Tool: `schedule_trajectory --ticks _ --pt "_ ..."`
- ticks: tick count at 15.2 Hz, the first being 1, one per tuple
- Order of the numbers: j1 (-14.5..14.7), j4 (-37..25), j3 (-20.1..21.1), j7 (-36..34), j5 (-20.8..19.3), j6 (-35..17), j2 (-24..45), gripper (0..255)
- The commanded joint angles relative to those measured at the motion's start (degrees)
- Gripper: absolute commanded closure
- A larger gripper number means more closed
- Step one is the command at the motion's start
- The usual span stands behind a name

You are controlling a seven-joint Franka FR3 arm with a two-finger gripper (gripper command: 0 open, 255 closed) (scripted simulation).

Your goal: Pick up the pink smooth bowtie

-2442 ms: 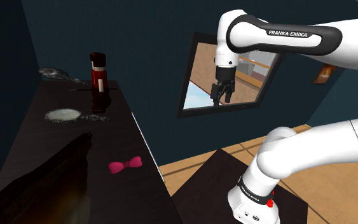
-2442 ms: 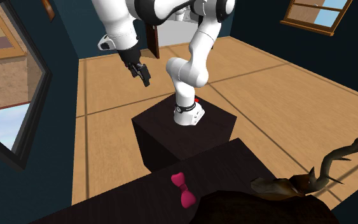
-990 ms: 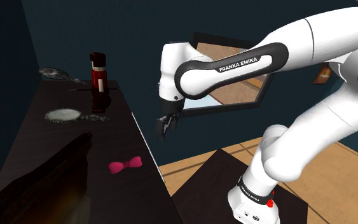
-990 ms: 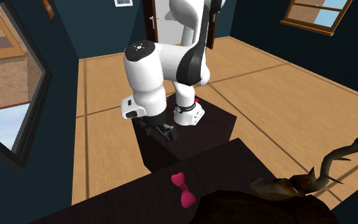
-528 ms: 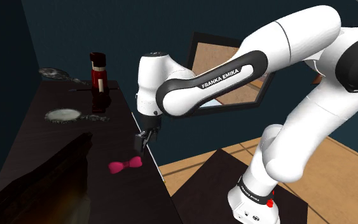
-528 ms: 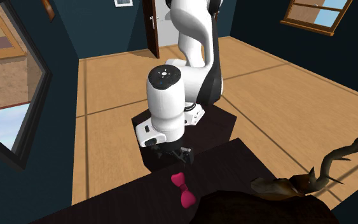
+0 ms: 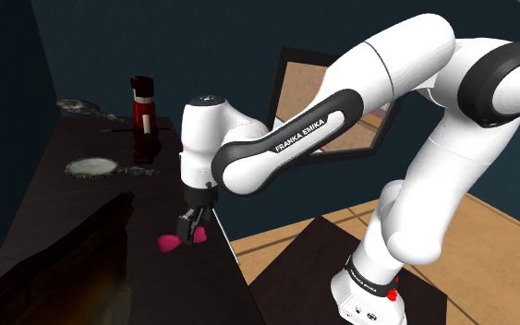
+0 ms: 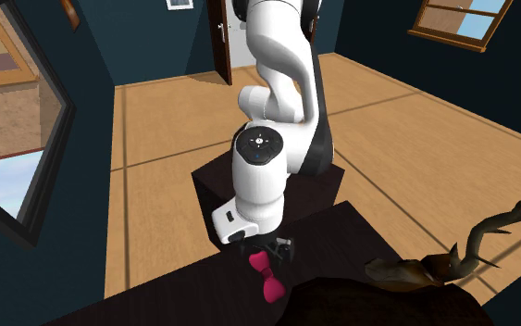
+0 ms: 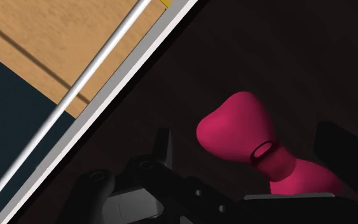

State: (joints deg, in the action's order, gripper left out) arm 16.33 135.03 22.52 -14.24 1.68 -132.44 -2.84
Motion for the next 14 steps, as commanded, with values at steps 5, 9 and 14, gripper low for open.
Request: schedule_trajectory --ticks 5,9,14 --pt "0.0 1.3 0.1 -0.6 -0.8 -2.9 1.7 255" --pt "0.0 1.3 0.1 -0.6 -0.8 -2.9 1.7 255" --pt "0.0 1.3 0.1 -0.7 -0.9 -3.0 1.8 255"
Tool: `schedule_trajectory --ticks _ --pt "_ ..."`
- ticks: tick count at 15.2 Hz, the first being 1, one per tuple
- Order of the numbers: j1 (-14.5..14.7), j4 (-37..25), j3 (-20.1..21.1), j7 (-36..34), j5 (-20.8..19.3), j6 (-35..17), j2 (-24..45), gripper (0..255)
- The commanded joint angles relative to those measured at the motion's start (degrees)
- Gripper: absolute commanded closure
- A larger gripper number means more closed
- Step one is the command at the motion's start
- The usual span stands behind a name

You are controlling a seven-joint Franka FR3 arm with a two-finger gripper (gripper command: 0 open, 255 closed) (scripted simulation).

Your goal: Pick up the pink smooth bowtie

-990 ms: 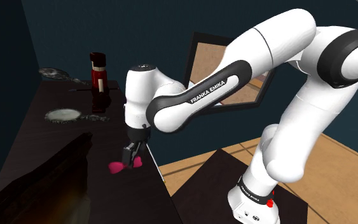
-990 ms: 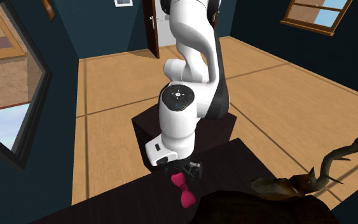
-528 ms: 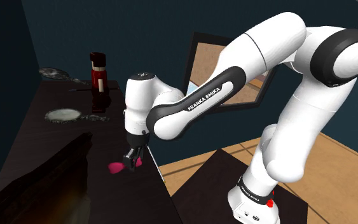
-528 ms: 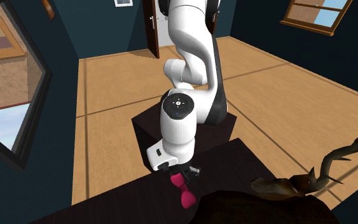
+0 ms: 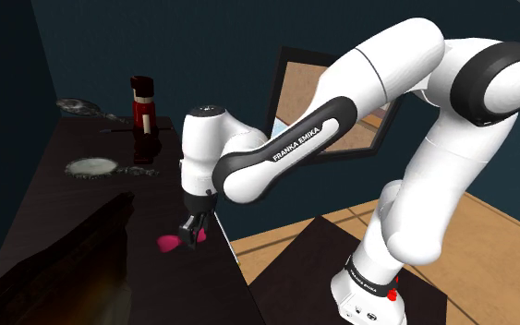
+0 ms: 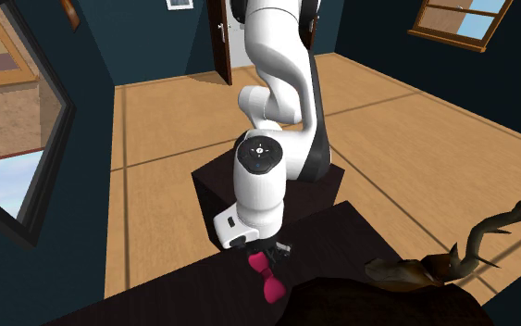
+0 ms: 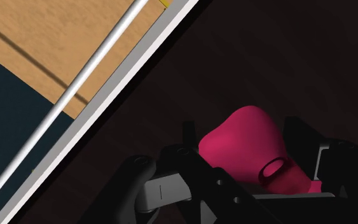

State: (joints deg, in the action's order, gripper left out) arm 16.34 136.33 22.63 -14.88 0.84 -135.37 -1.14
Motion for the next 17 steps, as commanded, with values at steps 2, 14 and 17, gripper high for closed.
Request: schedule_trajectory --ticks 2,14,17 --pt "0.0 -0.6 0.0 0.4 0.5 1.5 -1.1 255" --pt "0.1 -4.9 -0.6 2.2 2.9 11.2 -6.7 255" --pt "0.1 -5.4 -0.7 2.3 3.1 12.1 -7.2 255"
